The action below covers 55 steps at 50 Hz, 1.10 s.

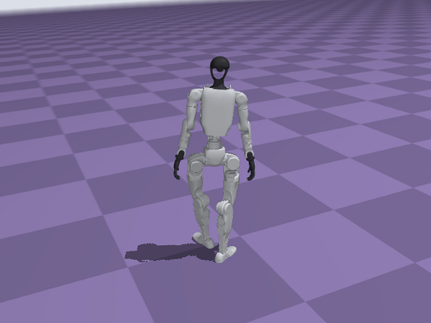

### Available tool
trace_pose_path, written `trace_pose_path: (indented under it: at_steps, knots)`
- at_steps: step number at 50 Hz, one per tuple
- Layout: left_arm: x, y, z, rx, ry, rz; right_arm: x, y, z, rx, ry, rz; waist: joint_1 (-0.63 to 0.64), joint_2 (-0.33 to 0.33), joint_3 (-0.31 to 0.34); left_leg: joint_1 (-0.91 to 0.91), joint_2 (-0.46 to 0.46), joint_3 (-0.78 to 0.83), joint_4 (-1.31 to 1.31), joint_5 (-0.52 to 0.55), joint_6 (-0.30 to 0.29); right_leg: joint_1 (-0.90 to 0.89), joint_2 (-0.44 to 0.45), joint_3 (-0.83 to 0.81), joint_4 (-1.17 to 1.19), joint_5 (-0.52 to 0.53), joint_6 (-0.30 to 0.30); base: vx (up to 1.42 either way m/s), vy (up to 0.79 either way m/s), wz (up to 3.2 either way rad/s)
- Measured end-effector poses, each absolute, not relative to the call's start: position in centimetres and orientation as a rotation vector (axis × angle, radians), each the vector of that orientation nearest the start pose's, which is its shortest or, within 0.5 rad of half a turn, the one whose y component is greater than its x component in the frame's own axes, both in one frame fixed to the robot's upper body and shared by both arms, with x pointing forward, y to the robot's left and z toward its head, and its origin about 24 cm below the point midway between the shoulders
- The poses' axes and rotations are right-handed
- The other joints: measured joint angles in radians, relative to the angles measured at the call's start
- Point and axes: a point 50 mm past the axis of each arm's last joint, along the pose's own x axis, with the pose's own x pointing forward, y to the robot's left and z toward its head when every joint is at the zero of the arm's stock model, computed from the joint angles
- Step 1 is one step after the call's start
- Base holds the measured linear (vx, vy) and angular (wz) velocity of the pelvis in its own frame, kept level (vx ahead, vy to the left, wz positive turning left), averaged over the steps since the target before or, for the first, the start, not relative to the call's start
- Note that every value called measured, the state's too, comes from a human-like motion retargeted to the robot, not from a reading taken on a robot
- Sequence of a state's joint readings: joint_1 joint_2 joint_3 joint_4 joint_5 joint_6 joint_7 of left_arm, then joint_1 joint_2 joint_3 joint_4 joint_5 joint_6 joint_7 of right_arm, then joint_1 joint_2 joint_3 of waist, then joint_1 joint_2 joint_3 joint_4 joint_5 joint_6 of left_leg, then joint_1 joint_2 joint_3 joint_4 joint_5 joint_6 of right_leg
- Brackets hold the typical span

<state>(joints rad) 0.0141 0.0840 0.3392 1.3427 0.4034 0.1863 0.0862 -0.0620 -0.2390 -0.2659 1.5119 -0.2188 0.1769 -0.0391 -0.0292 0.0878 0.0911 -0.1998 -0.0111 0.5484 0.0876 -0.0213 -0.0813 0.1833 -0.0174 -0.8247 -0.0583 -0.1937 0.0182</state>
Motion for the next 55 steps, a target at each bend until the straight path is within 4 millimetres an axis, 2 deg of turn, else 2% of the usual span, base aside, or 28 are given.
trace_pose_path:
  at_steps: [2, 5, 8, 11, 13, 15, 18, 22, 23, 26, 27, 28, 30, 31, 32, 34, 37, 38, 40, 43, 45, 48, 49, 53, 55]
  knots:
    - [1.7, 20.1, -17.9, 0.237, 1.616, 0.118, 3.9, -24.8, -16.7, -0.166, 1.582, -0.264, 0.013, -0.014, -0.004, 0.013, 0.008, 0.076, 0.018, 0.018, 0.037, 0.023, -0.009, -0.062, -0.010, -0.002, 0.011, -0.04, 0.10, 1.95]
    - [-1.0, 19.1, -17.9, 0.186, 1.749, -0.014, 5.0, -23.8, -16.9, -0.164, 1.541, -0.209, 0.049, -0.042, -0.004, 0.002, -0.018, -0.013, 0.086, 0.030, 0.116, 0.054, -0.023, -0.139, -0.026, 0.000, 0.032, 0.01, 0.11, 1.62]
    - [-3.6, 18.4, -17.6, 0.124, 1.880, -0.163, 6.9, -22.5, -17.0, -0.205, 1.504, -0.101, 0.094, -0.063, 0.012, -0.013, -0.050, -0.160, 0.148, 0.034, 0.102, 0.076, -0.026, -0.179, -0.029, -0.004, 0.046, 0.04, 0.08, 1.08]
    - [-6.2, 17.8, -17.2, 0.094, 1.973, -0.258, 8.8, -21.4, -16.9, -0.320, 1.460, 0.057, 0.126, -0.078, 0.021, -0.010, -0.073, -0.231, 0.164, 0.018, 0.105, 0.095, -0.028, -0.210, -0.029, -0.004, 0.062, 0.15, 0.15, 0.74]
    - [-7.8, 17.2, -16.9, 0.066, 2.034, -0.283, 9.8, -20.7, -16.8, -0.423, 1.424, 0.189, 0.141, -0.093, 0.018, 0.004, -0.085, -0.220, 0.154, -0.011, 0.134, 0.105, -0.035, -0.225, -0.029, 0.002, 0.077, 0.29, 0.17, 0.55]
    - [-9.2, 16.4, -16.5, 0.003, 2.092, -0.280, 10.6, -19.8, -16.7, -0.521, 1.386, 0.308, 0.155, -0.104, 0.008, 0.013, -0.098, -0.207, 0.137, 0.005, 0.173, 0.118, -0.040, -0.242, -0.029, 0.013, 0.095, 0.35, 0.16, 0.43]
    - [-10.0, 15.2, -16.3, -0.133, 2.110, -0.229, 11.0, -18.5, -16.8, -0.617, 1.321, 0.412, 0.167, -0.123, -0.010, 0.004, -0.122, -0.247, 0.152, -0.016, 0.210, 0.138, -0.059, -0.273, -0.024, 0.045, 0.129, 0.37, 0.12, 0.24]
    - [-9.1, 14.7, -16.6, -0.185, 2.066, -0.163, 10.3, -16.9, -17.1, -0.627, 1.306, 0.408, 0.180, -0.132, -0.025, 0.035, -0.134, -0.270, 0.123, -0.034, 0.245, 0.154, -0.105, -0.301, 0.049, 0.110, 0.165, 0.38, 0.12, -0.12]
    - [-8.5, 14.8, -16.8, -0.165, 2.046, -0.163, 10.0, -16.6, -17.2, -0.611, 1.319, 0.392, 0.175, -0.127, -0.029, 0.050, -0.128, -0.270, 0.110, -0.035, 0.252, 0.154, -0.112, -0.291, 0.077, 0.136, 0.149, 0.43, 0.14, -0.07]
    - [-6.1, 15.8, -17.3, -0.040, 1.972, -0.193, 8.9, -16.4, -17.5, -0.575, 1.361, 0.338, 0.137, -0.075, -0.030, 0.094, -0.072, -0.308, 0.086, -0.039, 0.253, 0.126, -0.104, -0.206, 0.209, 0.193, 0.016, 0.40, 0.09, 0.01]
    - [-5.2, 16.3, -17.5, 0.018, 1.943, -0.208, 8.5, -16.6, -17.5, -0.575, 1.376, 0.323, 0.118, -0.056, -0.028, 0.109, -0.051, -0.321, 0.078, -0.041, 0.253, 0.106, -0.101, -0.171, 0.269, 0.196, -0.004, 0.41, 0.06, 0.10]
    - [-4.1, 16.9, -17.7, 0.082, 1.909, -0.225, 8.2, -16.9, -17.5, -0.584, 1.389, 0.308, 0.098, -0.044, -0.025, 0.124, -0.039, -0.328, 0.069, -0.043, 0.255, 0.073, -0.106, -0.127, 0.337, 0.186, 0.037, 0.39, 0.04, 0.03]
    - [-1.5, 18.3, -17.8, 0.221, 1.828, -0.252, 7.7, -17.7, -17.6, -0.614, 1.410, 0.276, 0.064, -0.046, -0.013, 0.162, -0.042, -0.332, 0.030, -0.039, 0.261, -0.071, -0.121, 0.088, 0.522, 0.147, 0.138, 0.35, 0.01, -0.04]
    - [-0.1, 19.3, -17.8, 0.293, 1.782, -0.258, 7.4, -18.2, -17.6, -0.628, 1.424, 0.258, 0.043, -0.051, -0.010, 0.178, -0.047, -0.338, 0.010, -0.035, 0.263, -0.156, -0.109, 0.186, 0.598, 0.127, 0.159, 0.29, -0.02, 0.02]
    - [1.2, 20.2, -17.7, 0.360, 1.736, -0.260, 7.0, -18.6, -17.6, -0.640, 1.440, 0.242, 0.022, -0.055, -0.007, 0.193, -0.050, -0.343, -0.008, -0.032, 0.263, -0.232, -0.099, 0.259, 0.665, 0.111, 0.167, 0.27, -0.03, 0.05]
    - [3.8, 21.9, -17.4, 0.473, 1.651, -0.245, 6.1, -19.3, -17.6, -0.651, 1.478, 0.216, -0.013, -0.055, 0.000, 0.219, -0.043, -0.341, -0.030, -0.035, 0.260, -0.328, -0.095, 0.271, 0.727, 0.092, 0.113, 0.35, -0.02, -0.25]
    - [7.0, 24.0, -16.6, 0.572, 1.549, -0.187, 4.5, -20.3, -17.6, -0.654, 1.538, 0.207, -0.041, -0.052, 0.009, 0.260, -0.036, -0.305, -0.059, -0.044, 0.257, -0.396, -0.096, 0.188, 0.676, 0.061, -0.013, 0.30, -0.02, -0.55]
    - [8.0, 24.6, -16.3, 0.588, 1.520, -0.161, 4.0, -20.6, -17.6, -0.667, 1.551, 0.214, -0.053, -0.058, 0.013, 0.275, -0.045, -0.299, -0.070, -0.047, 0.260, -0.422, -0.084, 0.180, 0.634, 0.050, -0.033, 0.36, -0.04, -0.25]
    - [9.7, 25.4, -15.7, 0.597, 1.476, -0.106, 3.0, -21.7, -17.5, -0.756, 1.569, 0.250, -0.083, -0.081, 0.021, 0.309, -0.077, -0.290, -0.088, -0.057, 0.272, -0.475, -0.051, 0.215, 0.532, 0.042, -0.033, 0.38, -0.07, 0.05]
    - [11.7, 25.7, -15.1, 0.554, 1.429, -0.036, 1.6, -23.1, -17.2, -0.951, 1.582, 0.381, -0.125, -0.125, 0.032, 0.358, -0.134, -0.284, -0.097, -0.078, 0.296, -0.545, -0.007, 0.352, 0.396, 0.026, 0.011, 0.43, -0.08, 0.21]
    - [12.5, 25.3, -15.0, 0.514, 1.398, -0.015, 0.1, -23.6, -17.1, -1.019, 1.614, 0.466, -0.134, -0.135, 0.034, 0.394, -0.151, -0.268, -0.098, -0.095, 0.309, -0.559, 0.011, 0.389, 0.332, 0.044, -0.046, 0.48, -0.06, 0.02]
    - [12.4, 24.3, -15.4, 0.473, 1.332, -0.028, -2.4, -23.9, -16.9, -0.979, 1.715, 0.544, -0.143, -0.121, 0.017, 0.443, -0.147, -0.235, -0.091, -0.117, 0.317, -0.531, 0.010, 0.312, 0.317, 0.172, -0.181, 0.61, -0.06, -0.01]
    - [11.7, 24.1, -15.6, 0.481, 1.332, -0.034, -3.1, -24.0, -16.8, -0.954, 1.752, 0.572, -0.149, -0.113, 0.006, 0.454, -0.142, -0.225, -0.081, -0.119, 0.319, -0.520, 0.010, 0.306, 0.326, 0.165, -0.195, 0.67, -0.06, -0.04]
    - [6.8, 23.9, -16.7, 0.617, 1.487, -0.161, -4.4, -24.2, -16.3, -0.879, 1.886, 0.671, -0.200, -0.085, -0.002, 0.493, -0.123, -0.226, 0.005, -0.035, 0.341, -0.500, 0.029, 0.450, 0.409, 0.058, -0.142, 0.71, -0.16, 0.30]
    - [3.4, 23.6, -17.1, 0.679, 1.594, -0.288, -4.7, -24.4, -16.1, -0.883, 1.931, 0.691, -0.183, -0.086, 0.006, 0.526, -0.099, -0.169, 0.095, 0.054, 0.343, -0.396, 0.057, 0.451, 0.362, 0.016, -0.162, 0.88, -0.35, -0.68]
